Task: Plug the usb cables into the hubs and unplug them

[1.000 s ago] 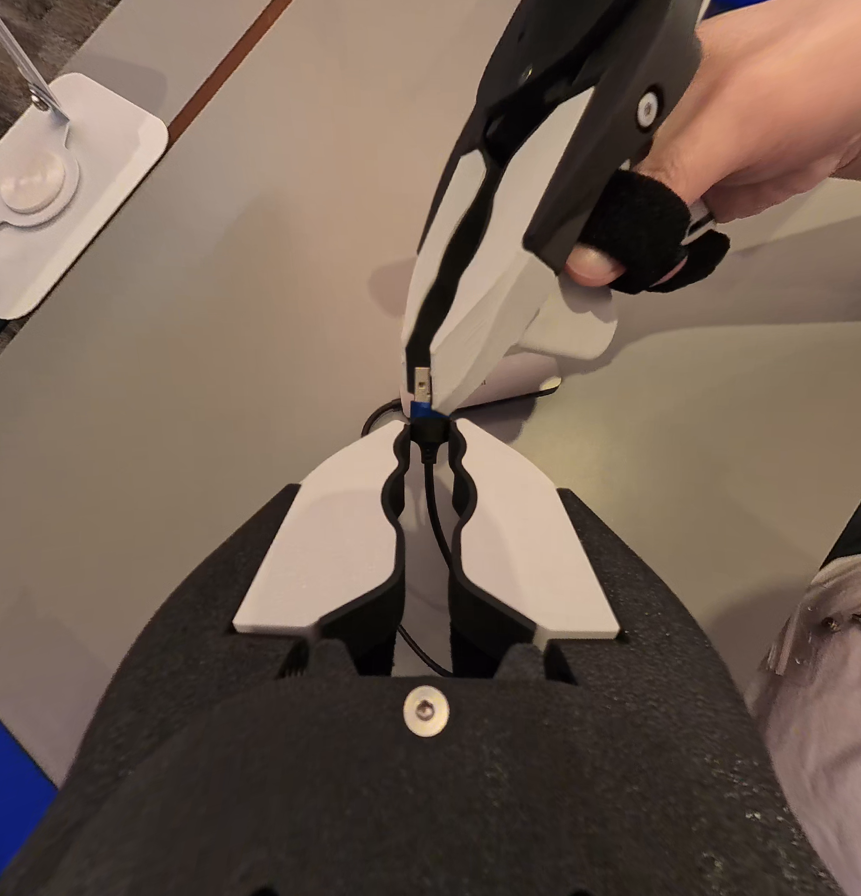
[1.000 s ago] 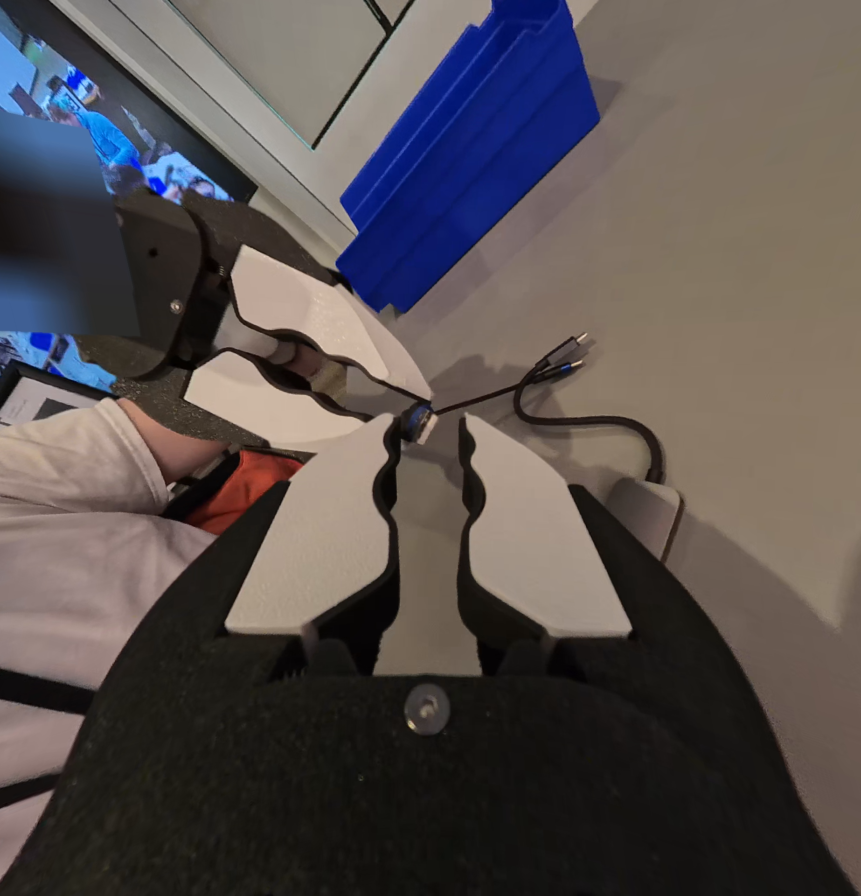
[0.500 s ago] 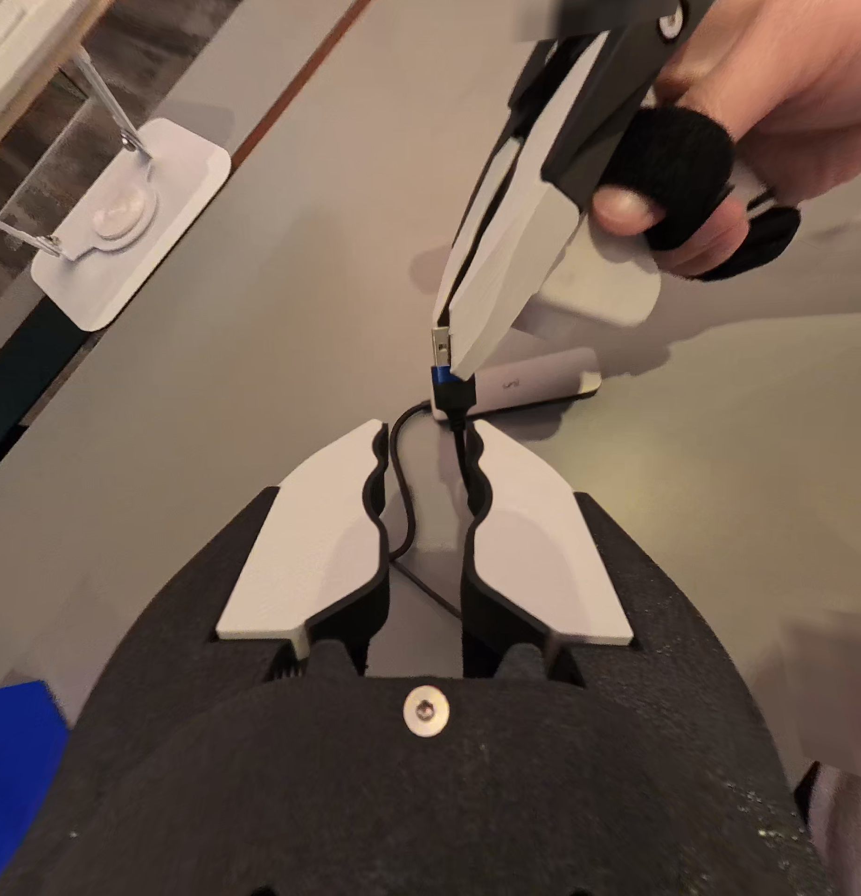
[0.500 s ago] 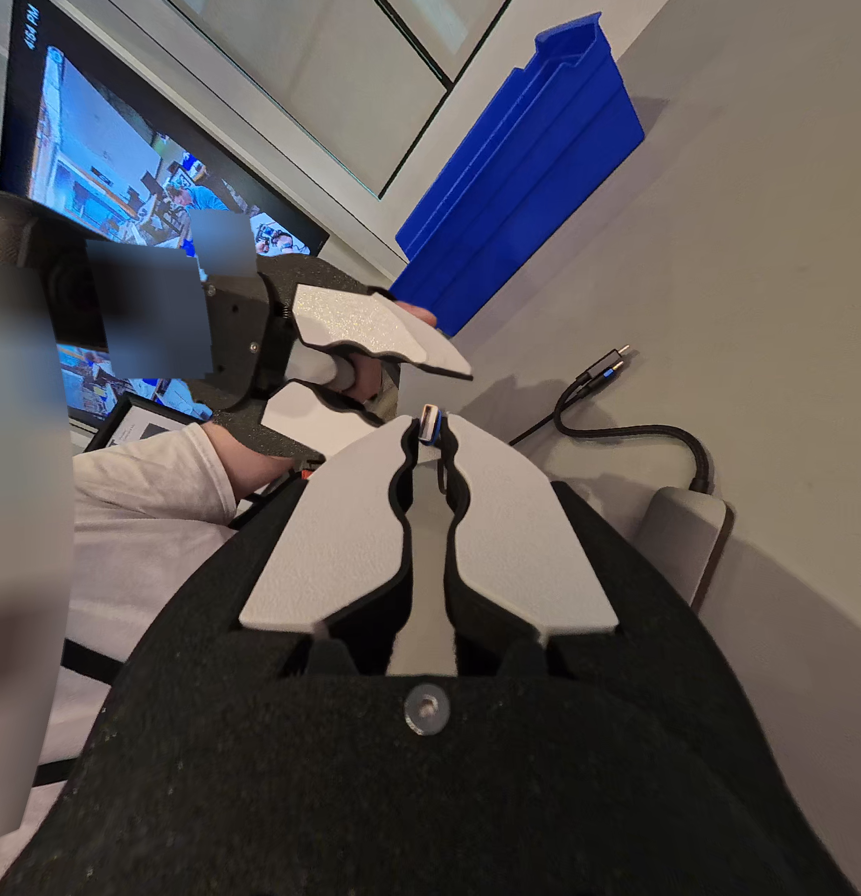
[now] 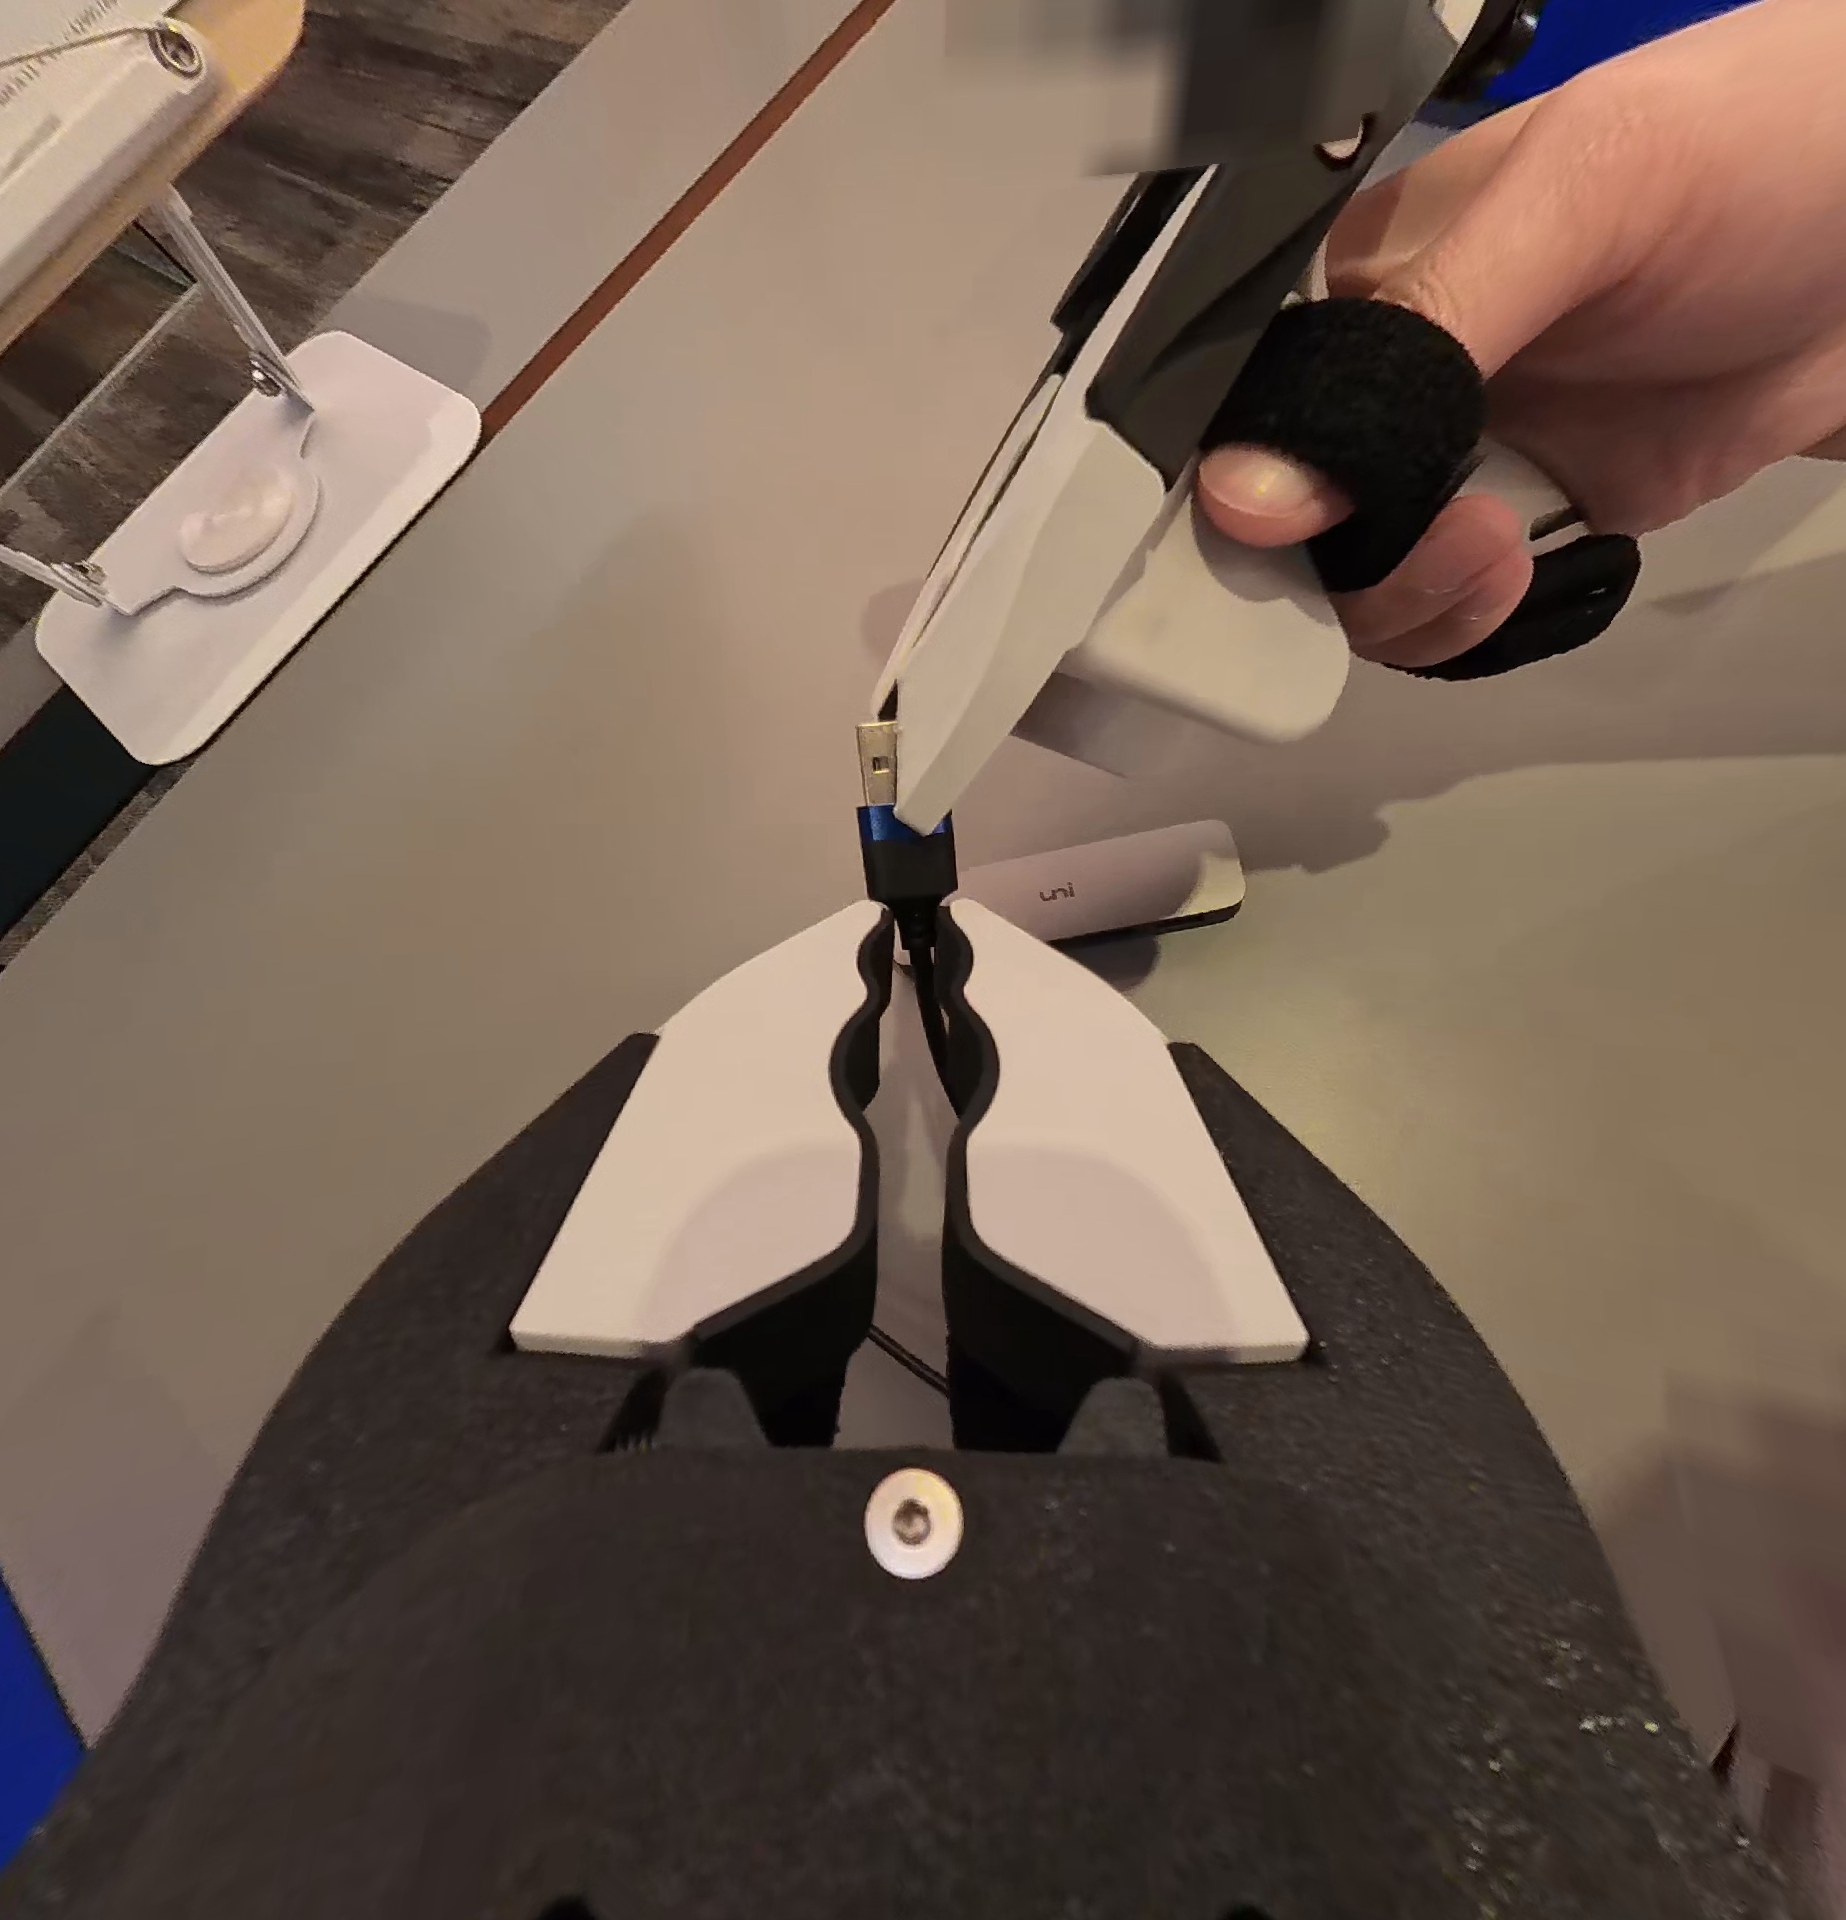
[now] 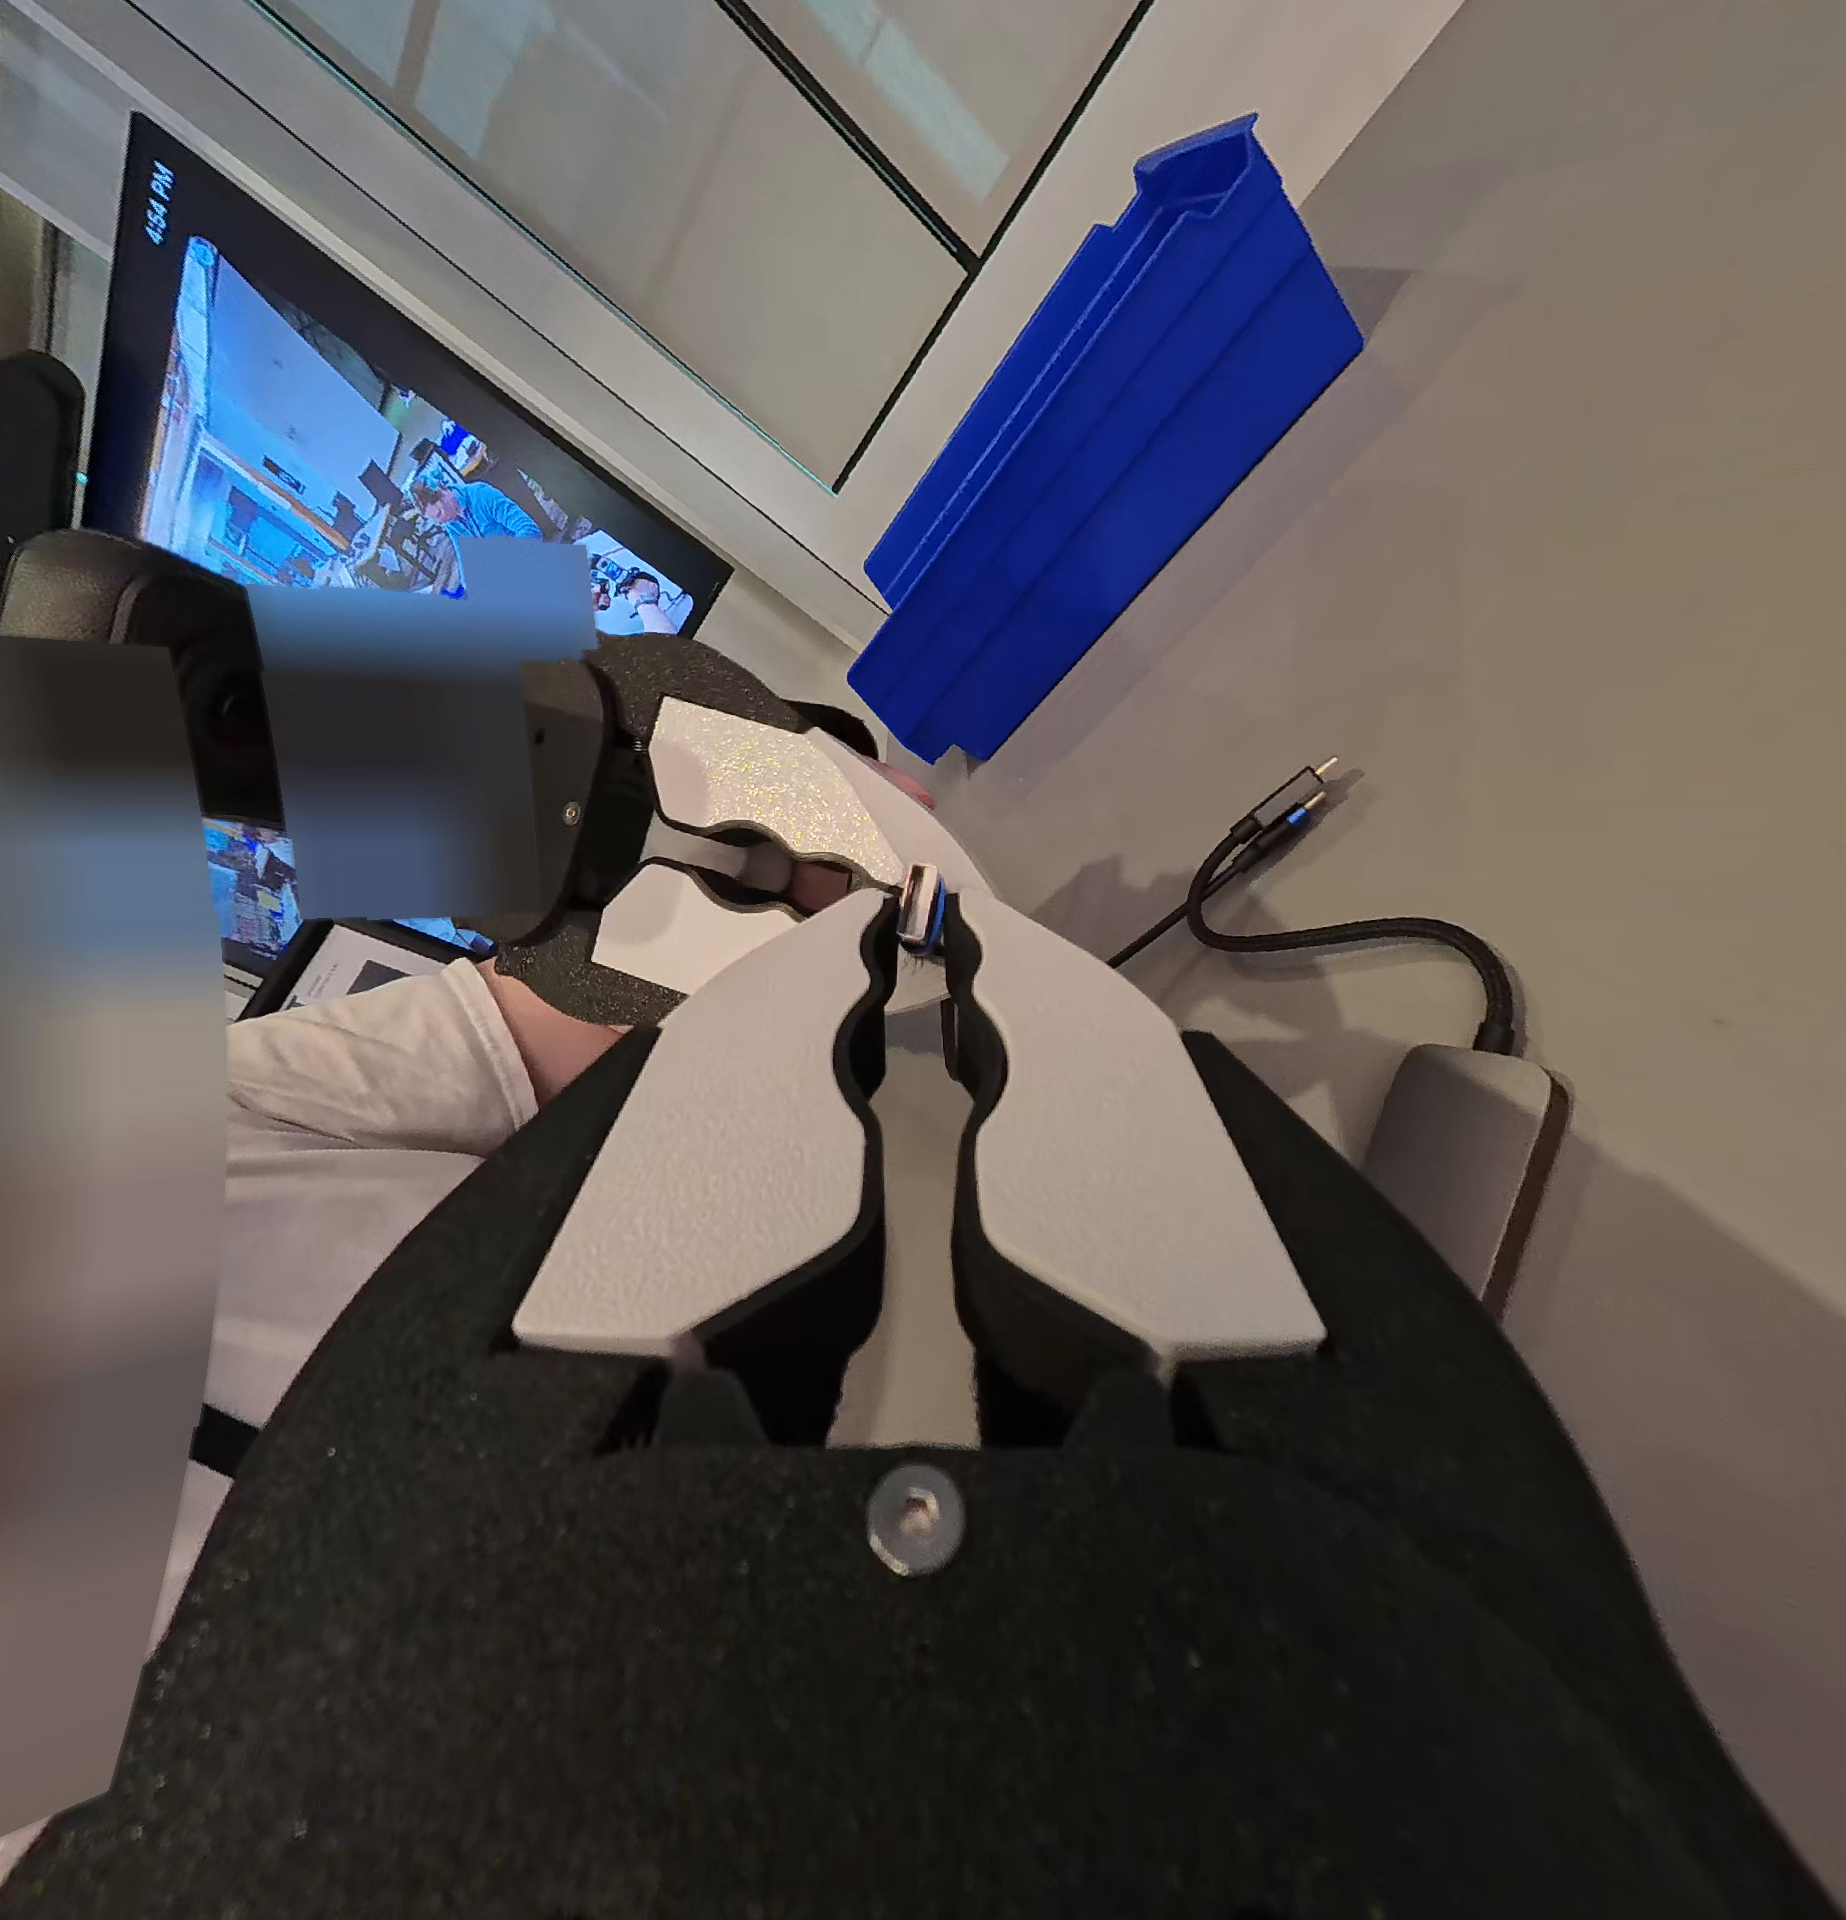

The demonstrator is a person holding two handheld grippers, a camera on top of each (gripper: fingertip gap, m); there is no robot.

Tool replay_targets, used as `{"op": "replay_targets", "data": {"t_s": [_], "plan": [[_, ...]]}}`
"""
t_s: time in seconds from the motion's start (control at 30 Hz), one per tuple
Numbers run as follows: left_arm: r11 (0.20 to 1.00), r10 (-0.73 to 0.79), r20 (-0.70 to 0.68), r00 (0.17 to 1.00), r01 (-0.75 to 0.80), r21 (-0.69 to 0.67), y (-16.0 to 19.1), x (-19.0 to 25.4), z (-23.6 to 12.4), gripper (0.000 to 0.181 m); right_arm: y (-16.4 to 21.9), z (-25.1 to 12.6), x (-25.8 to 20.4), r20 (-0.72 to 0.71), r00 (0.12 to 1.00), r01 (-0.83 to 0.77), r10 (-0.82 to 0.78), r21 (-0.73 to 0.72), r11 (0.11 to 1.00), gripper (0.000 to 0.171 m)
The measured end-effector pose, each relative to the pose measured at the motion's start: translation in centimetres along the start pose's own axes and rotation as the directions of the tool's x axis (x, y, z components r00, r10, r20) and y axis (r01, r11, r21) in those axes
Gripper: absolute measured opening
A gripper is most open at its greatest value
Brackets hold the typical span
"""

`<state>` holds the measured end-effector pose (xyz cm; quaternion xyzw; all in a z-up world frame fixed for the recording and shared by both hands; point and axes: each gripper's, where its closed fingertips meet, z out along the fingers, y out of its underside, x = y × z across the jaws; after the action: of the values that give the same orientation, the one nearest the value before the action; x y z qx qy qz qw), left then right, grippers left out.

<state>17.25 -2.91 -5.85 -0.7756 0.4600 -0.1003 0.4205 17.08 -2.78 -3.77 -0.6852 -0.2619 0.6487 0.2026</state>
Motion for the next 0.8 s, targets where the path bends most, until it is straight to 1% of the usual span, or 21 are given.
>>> {"op": "replay_targets", "data": {"t_s": [0.2, 0.37, 0.43, 0.5, 0.57, 0.63, 0.67, 0.73, 0.8], "plan": [[0.999, -0.037, -0.046, 0.998, 0.036, -0.016, 0.2, 0.1, 0.2, 0.006, 0.2, -0.1, 0.2, -0.003, 1.0, -0.009, 0.009, -0.003, 1.0, 0.008], [0.996, -0.04, -0.072, 0.997, 0.034, -0.078, 0.9, 0.1, 0.0, 0.006, 0.6, 0.1, 0.4, -0.01, 1.0, 0.005, -0.005, -0.022, 1.0, 0.009], [0.991, -0.042, -0.063, 0.997, 0.033, -0.13, 1.8, -0.4, -0.2, 0.006, 1.1, -0.5, 1.1, -0.066, 0.997, 0.047, -0.05, -0.05, 0.998, 0.019], [0.981, -0.062, -0.066, 0.996, 0.049, -0.185, 3.0, -1.0, -0.5, 0.006, 2.1, -1.7, 3.0, -0.202, 0.97, 0.114, -0.132, -0.098, 0.989, 0.025], [0.971, -0.104, -0.084, 0.991, 0.083, -0.224, 4.0, -1.1, -0.9, 0.005, 3.7, -3.2, 5.2, -0.373, 0.899, 0.182, -0.232, -0.163, 0.97, 0.031], [0.963, -0.12, -0.083, 0.989, 0.096, -0.253, 4.9, -1.4, -1.2, 0.006, 5.1, -4.4, 6.7, -0.518, 0.791, 0.251, -0.327, -0.213, 0.944, 0.045], [0.959, -0.116, -0.076, 0.99, 0.092, -0.267, 5.2, -1.5, -1.3, 0.006, 5.7, -4.8, 7.2, -0.573, 0.733, 0.284, -0.367, -0.232, 0.93, 0.049], [0.954, -0.115, -0.069, 0.991, 0.09, -0.287, 5.7, -1.7, -1.4, 0.006, 6.9, -5.1, 7.7, -0.64, 0.639, 0.328, -0.427, -0.275, 0.904, 0.054], [0.947, -0.125, -0.068, 0.99, 0.099, -0.306, 6.0, -1.6, -1.3, 0.005, 8.0, -5.1, 8.3, -0.688, 0.554, 0.336, -0.469, -0.331, 0.882, 0.055]]}}
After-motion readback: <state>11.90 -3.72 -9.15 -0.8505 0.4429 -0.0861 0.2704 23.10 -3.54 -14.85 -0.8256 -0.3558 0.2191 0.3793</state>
